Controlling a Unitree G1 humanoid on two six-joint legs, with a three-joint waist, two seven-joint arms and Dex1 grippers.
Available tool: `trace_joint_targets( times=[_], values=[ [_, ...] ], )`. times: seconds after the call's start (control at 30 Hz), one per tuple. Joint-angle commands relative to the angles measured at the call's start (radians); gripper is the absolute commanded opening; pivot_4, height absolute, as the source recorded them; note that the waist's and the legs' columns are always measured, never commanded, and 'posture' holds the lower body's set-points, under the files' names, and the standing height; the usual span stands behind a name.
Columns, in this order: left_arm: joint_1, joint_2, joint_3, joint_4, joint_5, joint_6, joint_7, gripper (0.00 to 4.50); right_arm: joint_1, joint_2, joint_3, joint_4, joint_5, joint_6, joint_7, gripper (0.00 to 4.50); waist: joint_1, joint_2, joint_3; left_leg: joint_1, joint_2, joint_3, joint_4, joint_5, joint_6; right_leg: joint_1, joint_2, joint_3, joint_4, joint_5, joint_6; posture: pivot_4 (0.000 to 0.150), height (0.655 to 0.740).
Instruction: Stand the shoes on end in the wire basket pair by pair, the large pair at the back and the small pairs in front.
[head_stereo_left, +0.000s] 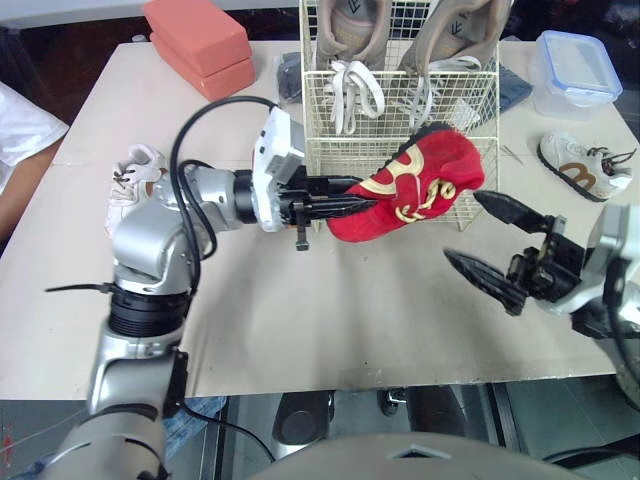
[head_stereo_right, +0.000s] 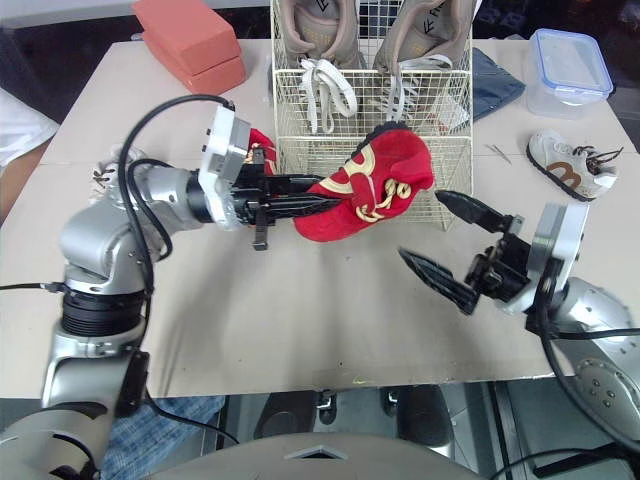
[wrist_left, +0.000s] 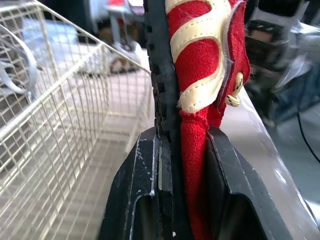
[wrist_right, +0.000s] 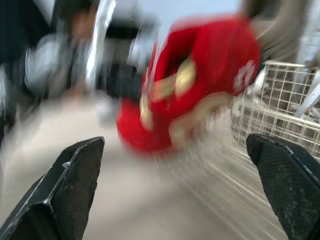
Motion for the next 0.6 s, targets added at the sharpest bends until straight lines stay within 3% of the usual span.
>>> trace_joint_targets(
  times=[0.03, 0.1, 0.2, 0.27, 0.3, 0.37, 0.4, 0.5, 0.6],
  values=[
    [0.003, -0.019, 0.028, -0.043, -0.014, -0.043, 0.031, 0.51, -0.063, 0.083, 0.020, -0.090, 0.190, 0.100, -0.205, 4.50, 0.001, 0.000, 0.000, 0.000, 0.000, 0.000, 0.000, 0.000, 0.000, 0.000, 0.000, 0.000, 0.000, 0.000, 0.000, 0.150, 0.6860],
    [0.009, -0.028, 0.015, -0.054, -0.003, -0.050, 0.045, 0.51, -0.096, 0.129, 0.036, -0.101, 0.233, 0.135, -0.274, 4.50, 0.001, 0.000, 0.000, -0.001, -0.001, 0.000, 0.000, 0.000, 0.000, 0.000, 0.000, 0.000, -0.001, 0.000, 0.000, 0.150, 0.6860],
    [0.009, -0.034, 0.006, -0.055, -0.001, -0.062, 0.051, 0.51, -0.121, 0.184, 0.054, -0.098, 0.231, 0.179, -0.331, 3.76, 0.002, -0.001, 0.000, -0.001, -0.001, 0.000, 0.000, -0.002, 0.004, 0.000, 0.000, 0.000, -0.001, 0.000, 0.000, 0.150, 0.6860],
    [0.009, -0.036, 0.005, -0.060, -0.010, -0.060, 0.051, 0.51, -0.131, 0.221, 0.054, -0.091, 0.237, 0.197, -0.368, 2.94, 0.003, -0.001, 0.000, -0.001, -0.001, 0.000, 0.000, -0.002, 0.004, 0.000, 0.000, 0.000, -0.001, 0.000, 0.000, 0.150, 0.6860],
    [0.009, -0.036, 0.005, -0.061, -0.013, -0.061, 0.049, 0.51, -0.136, 0.232, 0.055, -0.089, 0.238, 0.205, -0.378, 2.13, 0.003, -0.001, 0.000, -0.001, -0.001, 0.000, 0.000, -0.002, 0.004, 0.000, 0.000, 0.000, -0.001, 0.000, 0.000, 0.150, 0.6860],
    [0.011, -0.039, 0.003, -0.071, -0.027, -0.054, 0.046, 0.51, -0.138, 0.247, 0.063, -0.084, 0.224, 0.225, -0.390, 1.76, 0.001, -0.001, 0.000, -0.001, -0.001, 0.000, 0.000, -0.002, 0.004, 0.000, 0.000, 0.000, -0.002, 0.000, 0.000, 0.150, 0.6860],
    [0.012, -0.041, 0.002, -0.076, -0.034, -0.049, 0.046, 0.51, -0.138, 0.254, 0.065, -0.082, 0.217, 0.236, -0.394, 1.21, 0.001, -0.001, 0.000, -0.001, -0.001, 0.000, 0.000, -0.003, 0.005, 0.000, 0.000, 0.000, -0.002, 0.000, 0.000, 0.150, 0.6860],
    [0.013, -0.049, 0.002, -0.086, -0.054, -0.032, 0.050, 0.51, -0.140, 0.270, 0.061, -0.082, 0.203, 0.257, -0.396, 0.10, 0.001, -0.001, 0.000, -0.001, -0.001, 0.000, 0.000, -0.003, 0.005, 0.000, 0.000, 0.000, -0.002, 0.000, 0.000, 0.150, 0.6860],
    [0.010, -0.054, 0.001, -0.084, -0.044, -0.029, 0.072, 0.51, -0.143, 0.285, 0.048, -0.083, 0.199, 0.269, -0.402, 0.10, 0.001, -0.001, 0.000, -0.001, -0.001, 0.000, 0.000, -0.003, 0.006, 0.000, 0.000, 0.000, -0.002, 0.000, 0.000, 0.150, 0.6860]
  ],
)
